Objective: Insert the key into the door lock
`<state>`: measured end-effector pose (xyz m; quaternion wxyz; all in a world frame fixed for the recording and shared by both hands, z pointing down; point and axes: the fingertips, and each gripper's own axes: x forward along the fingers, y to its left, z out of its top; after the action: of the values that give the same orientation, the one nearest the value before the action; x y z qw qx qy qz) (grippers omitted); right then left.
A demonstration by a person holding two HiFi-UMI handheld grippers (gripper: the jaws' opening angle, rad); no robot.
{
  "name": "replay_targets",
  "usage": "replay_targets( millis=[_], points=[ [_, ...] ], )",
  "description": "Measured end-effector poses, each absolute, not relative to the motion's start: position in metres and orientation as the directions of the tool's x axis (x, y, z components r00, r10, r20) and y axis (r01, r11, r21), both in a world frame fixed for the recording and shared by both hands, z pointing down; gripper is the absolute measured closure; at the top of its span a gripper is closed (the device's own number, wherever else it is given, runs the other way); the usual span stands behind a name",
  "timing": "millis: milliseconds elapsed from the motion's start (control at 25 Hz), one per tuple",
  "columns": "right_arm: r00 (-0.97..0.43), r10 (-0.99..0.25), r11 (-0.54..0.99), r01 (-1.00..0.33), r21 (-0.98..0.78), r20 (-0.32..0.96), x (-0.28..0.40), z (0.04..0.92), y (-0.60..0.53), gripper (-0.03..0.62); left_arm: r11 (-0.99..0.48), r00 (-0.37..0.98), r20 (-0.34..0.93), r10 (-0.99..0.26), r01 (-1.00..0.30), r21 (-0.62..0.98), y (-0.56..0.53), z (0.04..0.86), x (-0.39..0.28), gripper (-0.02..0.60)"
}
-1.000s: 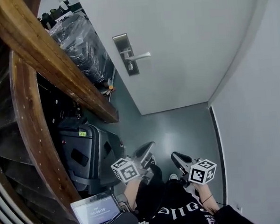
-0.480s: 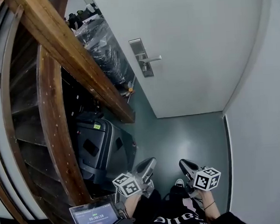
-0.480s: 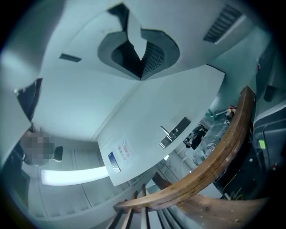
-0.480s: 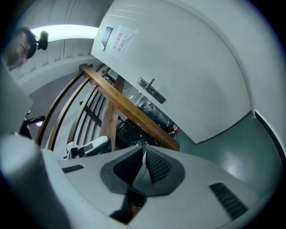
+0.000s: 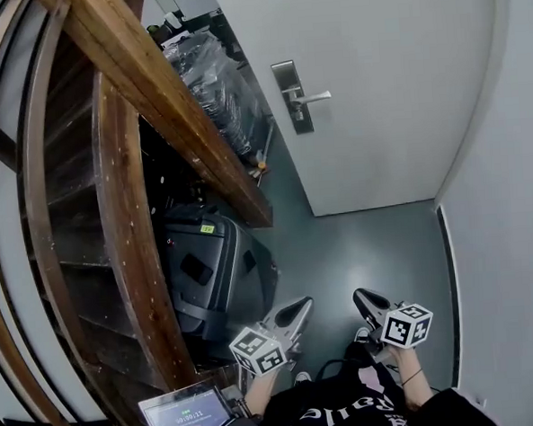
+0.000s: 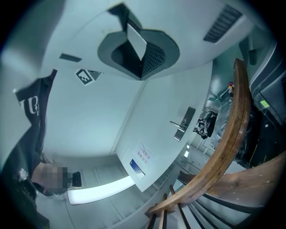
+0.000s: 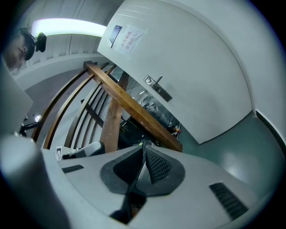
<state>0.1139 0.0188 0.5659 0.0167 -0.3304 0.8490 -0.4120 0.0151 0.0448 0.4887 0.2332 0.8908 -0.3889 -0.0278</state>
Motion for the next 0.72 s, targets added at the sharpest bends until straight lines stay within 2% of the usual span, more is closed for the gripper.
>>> replay_targets(
  millis=[440, 720],
  points=[
    [-0.765, -0.608, 0.412, -0.533, -0.739, 0.213, -0.047, 0.561, 0.151, 0.56, -0.667, 0.761, 0.152, -0.631, -0.632, 0.395, 0.167, 0.507, -0.103, 0.577],
    [-0.717, -0.639, 0.375, -0.606, -0.701, 0.279, -0.057, 0.564, 0.22, 0.56, -0.698, 0.807, 0.128, -0.577, -0.568, 0.435, 0.211, 0.512, -0.117, 0.577]
  ],
)
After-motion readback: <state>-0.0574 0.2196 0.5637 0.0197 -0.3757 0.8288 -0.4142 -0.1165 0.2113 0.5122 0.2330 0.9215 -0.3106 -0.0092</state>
